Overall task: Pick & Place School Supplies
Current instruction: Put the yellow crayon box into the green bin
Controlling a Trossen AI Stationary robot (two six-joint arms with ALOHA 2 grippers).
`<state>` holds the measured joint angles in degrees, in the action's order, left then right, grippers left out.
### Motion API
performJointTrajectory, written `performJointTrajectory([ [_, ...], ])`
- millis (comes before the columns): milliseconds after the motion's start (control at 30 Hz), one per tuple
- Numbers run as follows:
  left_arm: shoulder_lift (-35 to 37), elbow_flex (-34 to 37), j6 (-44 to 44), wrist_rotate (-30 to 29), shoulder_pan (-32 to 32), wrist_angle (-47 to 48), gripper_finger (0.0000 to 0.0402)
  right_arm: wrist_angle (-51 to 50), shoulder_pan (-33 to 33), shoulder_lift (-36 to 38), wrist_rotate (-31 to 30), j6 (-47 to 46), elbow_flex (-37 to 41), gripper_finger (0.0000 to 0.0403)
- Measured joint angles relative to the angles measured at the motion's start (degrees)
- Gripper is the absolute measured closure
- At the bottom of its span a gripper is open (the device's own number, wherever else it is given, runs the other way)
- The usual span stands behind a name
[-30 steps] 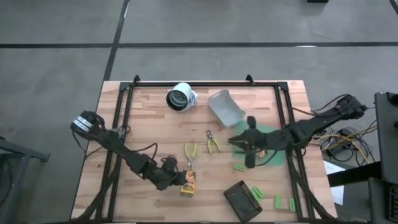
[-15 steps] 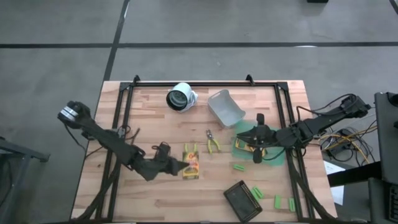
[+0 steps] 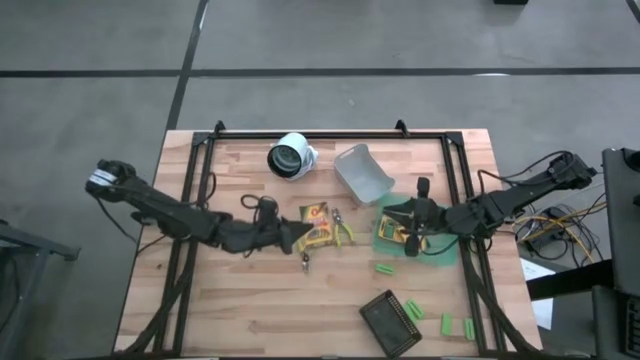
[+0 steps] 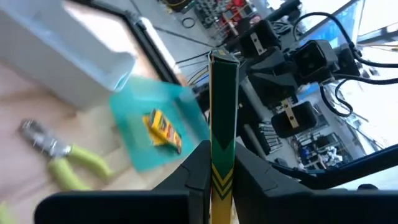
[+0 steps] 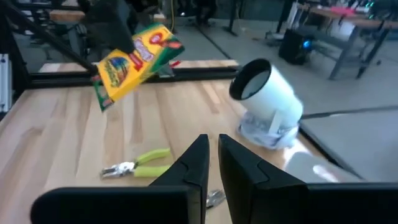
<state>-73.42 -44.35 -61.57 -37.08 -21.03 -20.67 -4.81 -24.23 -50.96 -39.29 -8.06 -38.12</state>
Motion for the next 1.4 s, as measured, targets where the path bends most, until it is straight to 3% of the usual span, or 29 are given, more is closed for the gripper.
performJointTrajectory([
  [333, -2.7, 0.0, 4.8, 10.4, 9.3, -3.6, 0.0356, 0.8, 0.0, 0.8, 0.0, 3.4, -0.5, 0.0369],
  [533, -8.0, -0.8, 6.7, 18.8, 13.4, -11.3, 0.0357, 0.9, 0.0, 1.4, -1.1, 5.2, -0.6, 0.0369],
  [767, -18.3, -9.8, 15.3, 32.2, 18.9, -11.8, 0.0357, 2.2, 0.0, 2.0, -4.9, 4.8, -0.9, 0.0369],
  [1067, -30.0, -22.3, 20.5, 43.2, 25.3, -10.8, 0.0357, 3.7, 0.0, 2.2, -11.1, 4.8, -0.9, 0.0369],
  [1400, -36.2, -29.3, 28.6, 49.6, 26.7, -10.1, 0.0357, 3.8, 0.0, 2.2, -11.9, 2.2, -0.9, 0.0369],
])
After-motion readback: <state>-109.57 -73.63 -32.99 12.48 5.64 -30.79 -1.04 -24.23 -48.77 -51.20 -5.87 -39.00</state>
